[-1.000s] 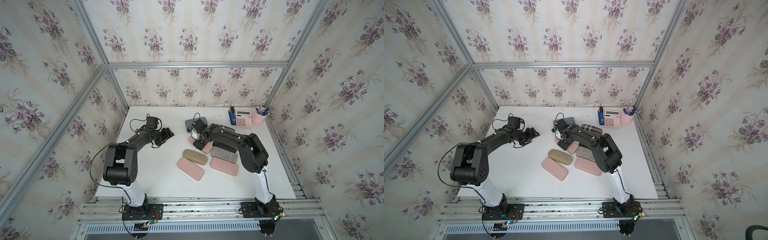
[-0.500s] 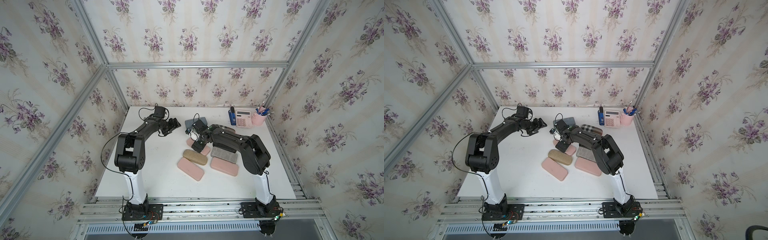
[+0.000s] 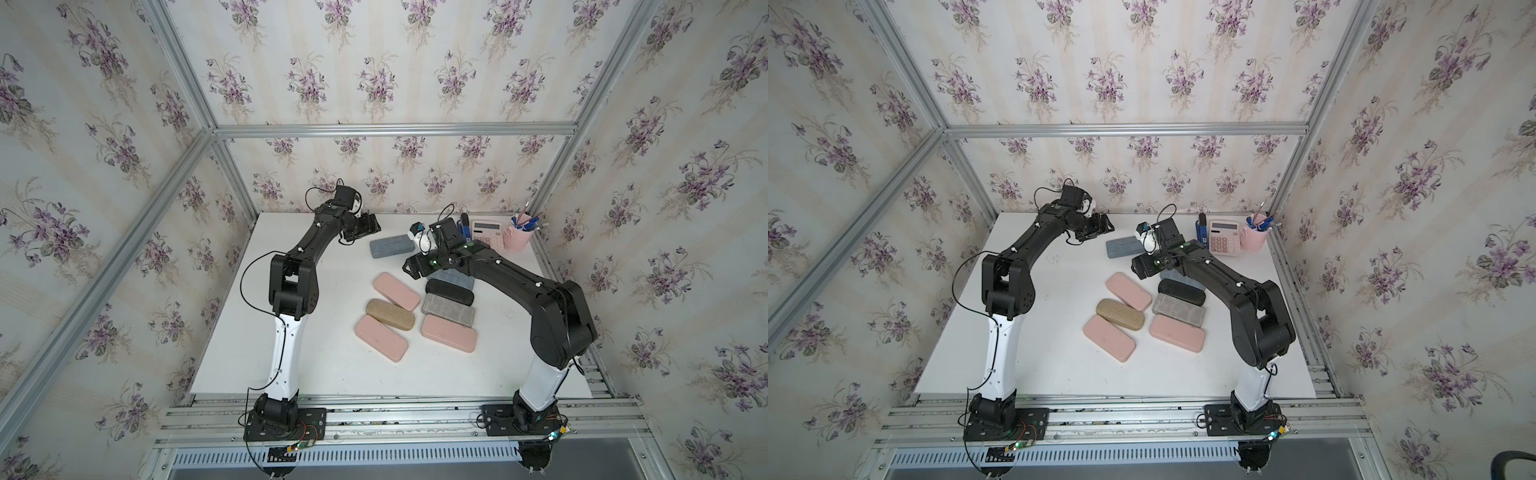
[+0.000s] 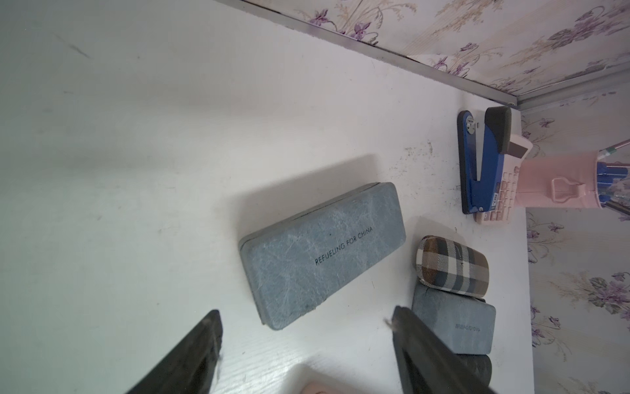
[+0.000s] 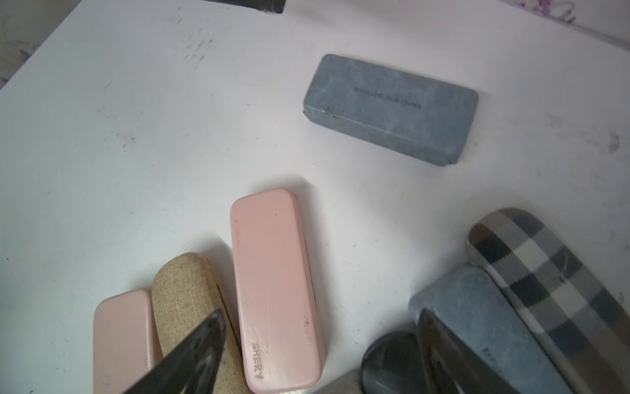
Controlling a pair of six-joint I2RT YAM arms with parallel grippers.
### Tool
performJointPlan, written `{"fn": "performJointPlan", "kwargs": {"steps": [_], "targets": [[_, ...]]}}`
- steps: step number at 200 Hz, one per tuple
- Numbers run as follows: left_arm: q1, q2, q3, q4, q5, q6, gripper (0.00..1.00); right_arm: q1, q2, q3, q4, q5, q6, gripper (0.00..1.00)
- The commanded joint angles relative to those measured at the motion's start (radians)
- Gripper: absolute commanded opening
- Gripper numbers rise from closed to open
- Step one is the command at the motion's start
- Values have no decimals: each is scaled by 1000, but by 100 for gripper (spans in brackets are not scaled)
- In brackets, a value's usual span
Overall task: Close the glasses case
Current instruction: Move the glasses case to the center of the board, then adjust the glasses case at the center of the board.
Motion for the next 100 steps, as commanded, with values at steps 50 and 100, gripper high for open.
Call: {"fn": "performJointPlan", "kwargs": {"steps": [50, 100], "targets": [[-52, 217, 275, -69, -256, -1, 86, -1, -93, -156, 126, -14, 175, 87], [-75, 295, 356, 64, -217, 10, 87, -1, -230, -315, 213, -43, 229, 88]]}}
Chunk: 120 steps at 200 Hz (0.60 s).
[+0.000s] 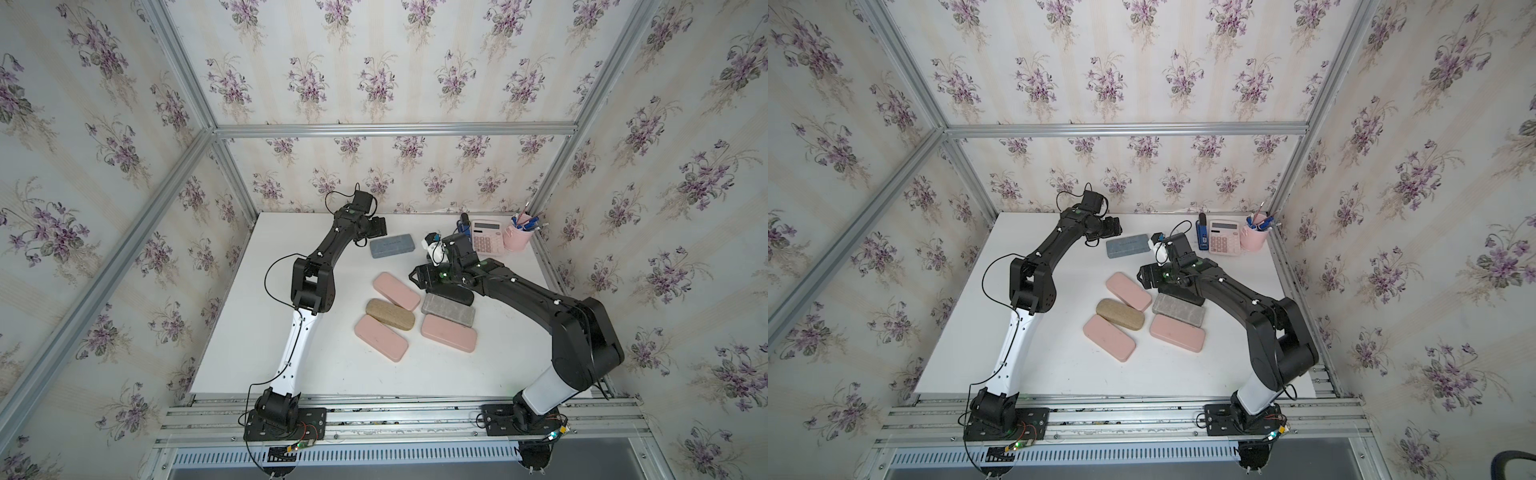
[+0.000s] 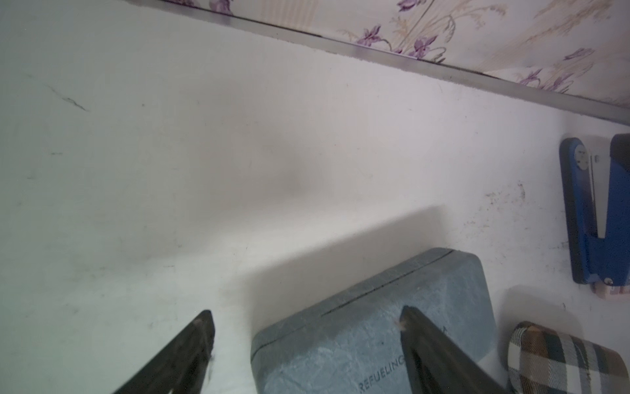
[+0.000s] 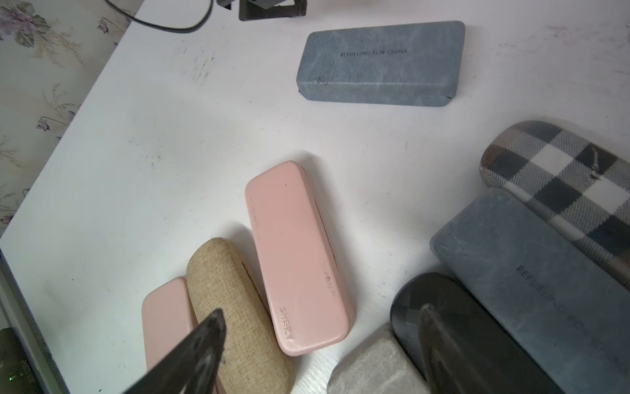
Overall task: Close the glasses case
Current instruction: Adjust the glasses case at the center of the board.
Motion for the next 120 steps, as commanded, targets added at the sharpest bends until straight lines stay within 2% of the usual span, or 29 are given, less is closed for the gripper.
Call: {"fn": "performJointPlan", "kwargs": {"steps": [1, 36, 64, 100, 120], "targets": [[-20, 24, 29, 88, 22, 25, 87, 0, -46, -51, 57, -7, 40, 88], [-52, 54, 35, 114, 72, 78, 85, 0, -131, -114, 55, 12, 44, 88], [-60, 80, 34, 89, 113, 102, 76, 0, -191, -136, 31, 26, 41, 88], [-79, 67, 22, 54, 128, 136, 76, 0, -264, -156, 27, 33, 46, 88], [-109, 40, 16, 34, 141, 196, 77, 0, -290, -165, 18, 45, 47, 88]]}}
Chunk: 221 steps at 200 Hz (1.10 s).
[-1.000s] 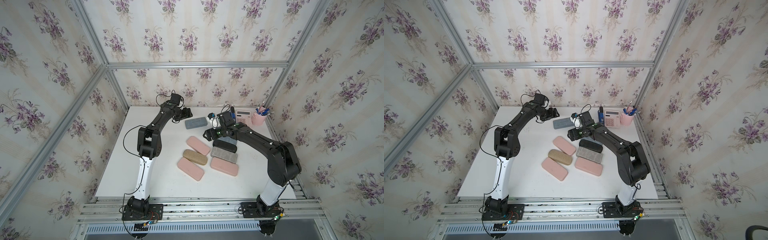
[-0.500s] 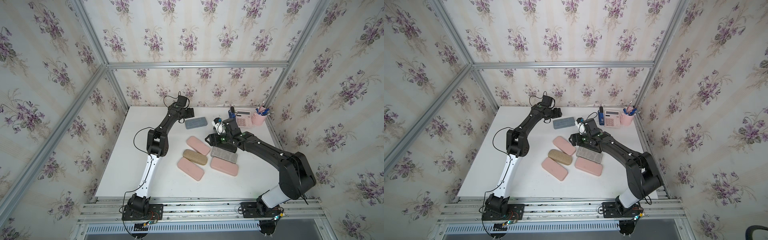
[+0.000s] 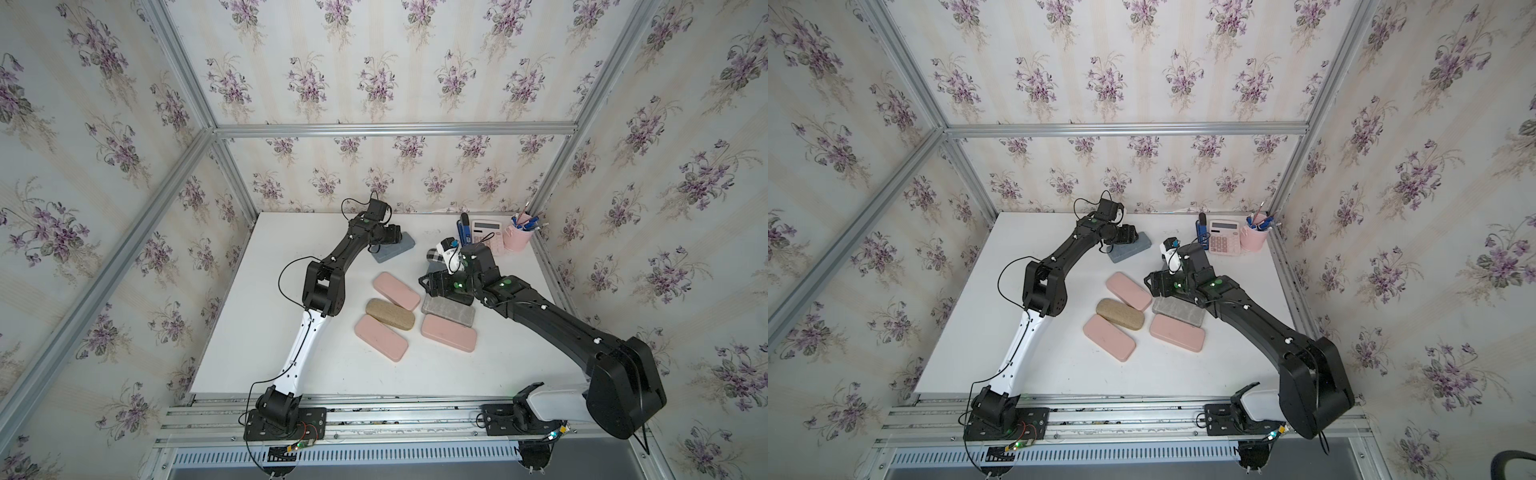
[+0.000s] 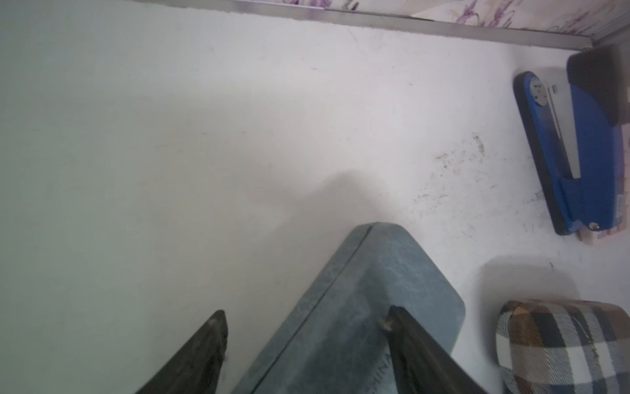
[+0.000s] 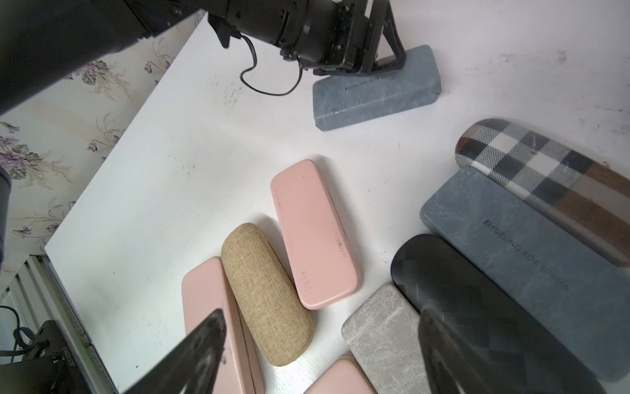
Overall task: Close the glasses case
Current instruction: Adjust the glasses case at the center of the board.
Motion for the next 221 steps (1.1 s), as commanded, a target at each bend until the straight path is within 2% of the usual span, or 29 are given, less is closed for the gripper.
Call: {"fn": "performJointPlan", "kwargs": {"steps": [1, 35, 81, 105, 145, 174, 221], "targets": [[-28, -34, -7, -43, 36, 84, 78, 0, -26, -7, -2, 24, 9, 88], [-42, -49, -9, -60, 101, 108, 79, 0, -57, -34, -12, 20, 19, 88], [-48, -32, -9, -126, 45, 134, 81, 0, -106, -67, -18, 13, 12, 88], [-59, -33, -14, -141, 87, 166, 86, 0, -64, -41, -40, 35, 26, 88], [-91, -42, -33, -214, 26, 253, 83, -18, 27, -8, -39, 48, 68, 88], [-92, -99, -165, -199, 21, 282, 78, -28, 135, 99, -91, 93, 83, 87], [-93, -226, -337, -128, 7, 302, 77, -113, 248, 219, -71, 37, 110, 88]]}}
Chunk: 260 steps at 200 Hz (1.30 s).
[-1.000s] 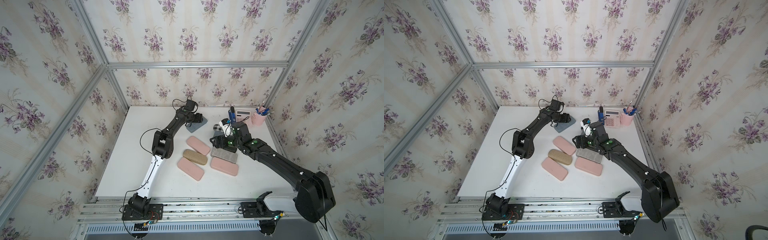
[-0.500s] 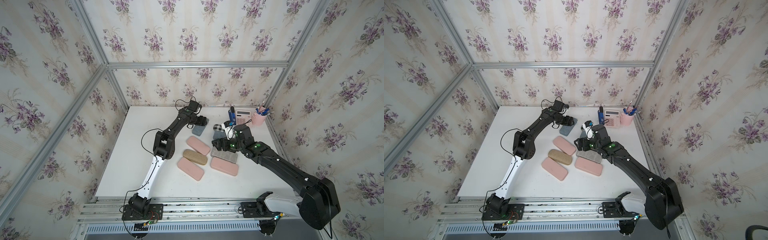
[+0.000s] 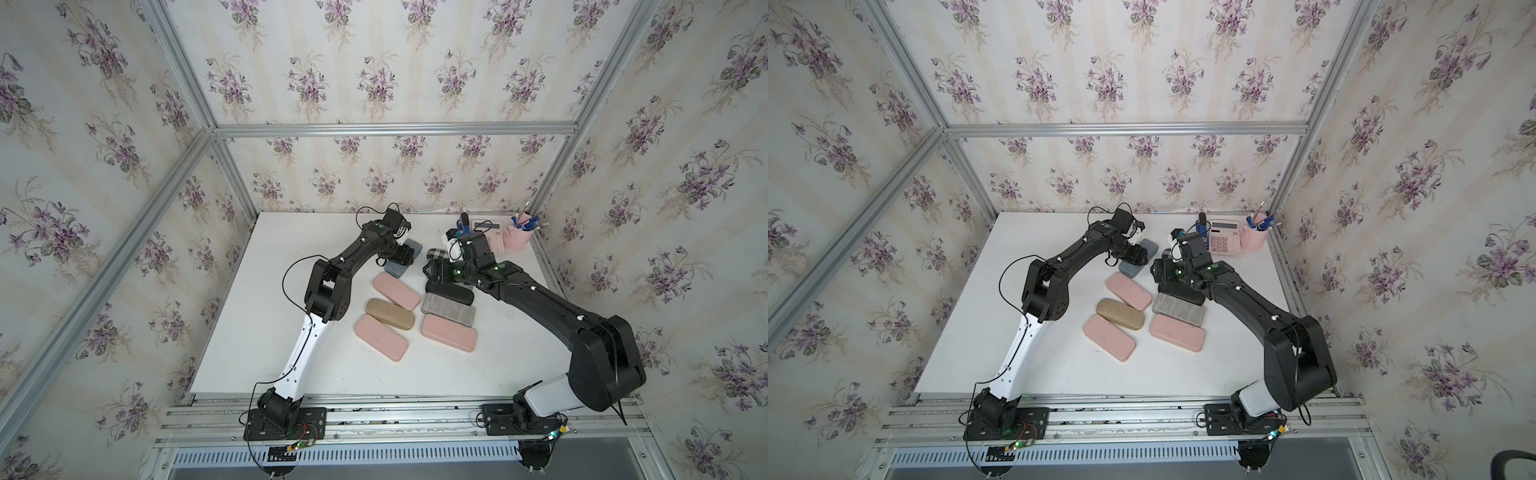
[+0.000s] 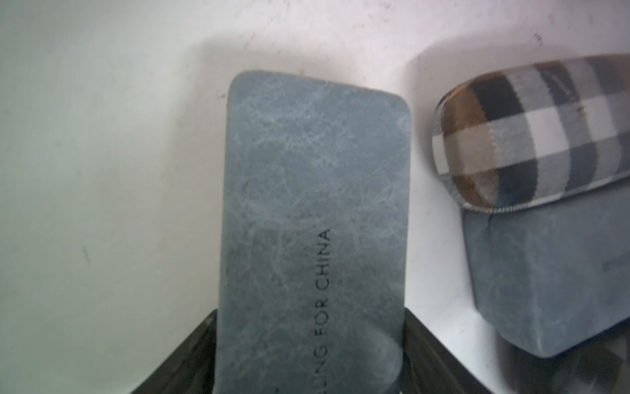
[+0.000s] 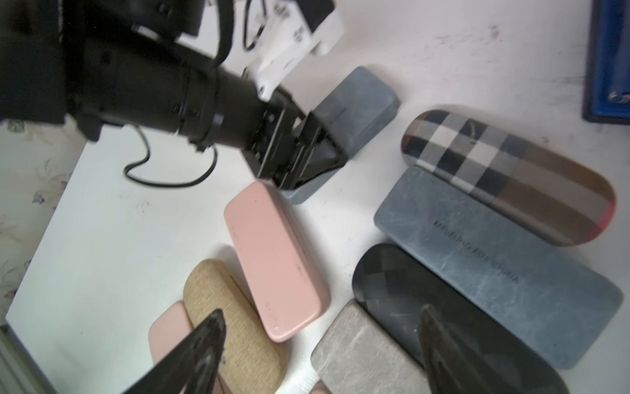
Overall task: Close the glasses case
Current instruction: Adjust the glasses case at the center of the board.
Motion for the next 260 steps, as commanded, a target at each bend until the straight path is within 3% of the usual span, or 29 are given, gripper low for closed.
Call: {"fn": "performJointPlan", "kwargs": {"steps": [1, 30, 59, 73, 126, 142, 164, 196, 213, 260], "targets": [[0, -57, -66, 11, -7, 27, 77, -33, 65, 61, -5, -31, 13, 88], [-4, -158, -184, 69, 19, 56, 77, -77, 232, 210, -17, -130, -4, 87], [-7, -242, -264, 130, 39, 24, 92, -79, 422, 410, -69, -181, -28, 86], [-3, -308, -330, 185, 29, -19, 100, -79, 496, 488, -74, -211, -41, 86], [86, -687, -724, 389, -70, -255, 100, -82, 721, 662, 38, -277, -17, 77], [97, -797, -840, 399, -101, -280, 98, -82, 789, 741, 48, -317, -14, 71], [96, -927, -998, 434, -101, -299, 91, -83, 854, 803, 99, -372, 10, 50], [96, -1116, -1212, 478, -112, -341, 74, -82, 928, 894, 111, -373, 32, 43], [96, -1232, -1306, 488, -102, -378, 73, -82, 988, 989, 71, -386, 44, 37], [86, -1440, -1467, 476, -85, -429, 74, -81, 1109, 1108, 18, -405, 67, 37]]}}
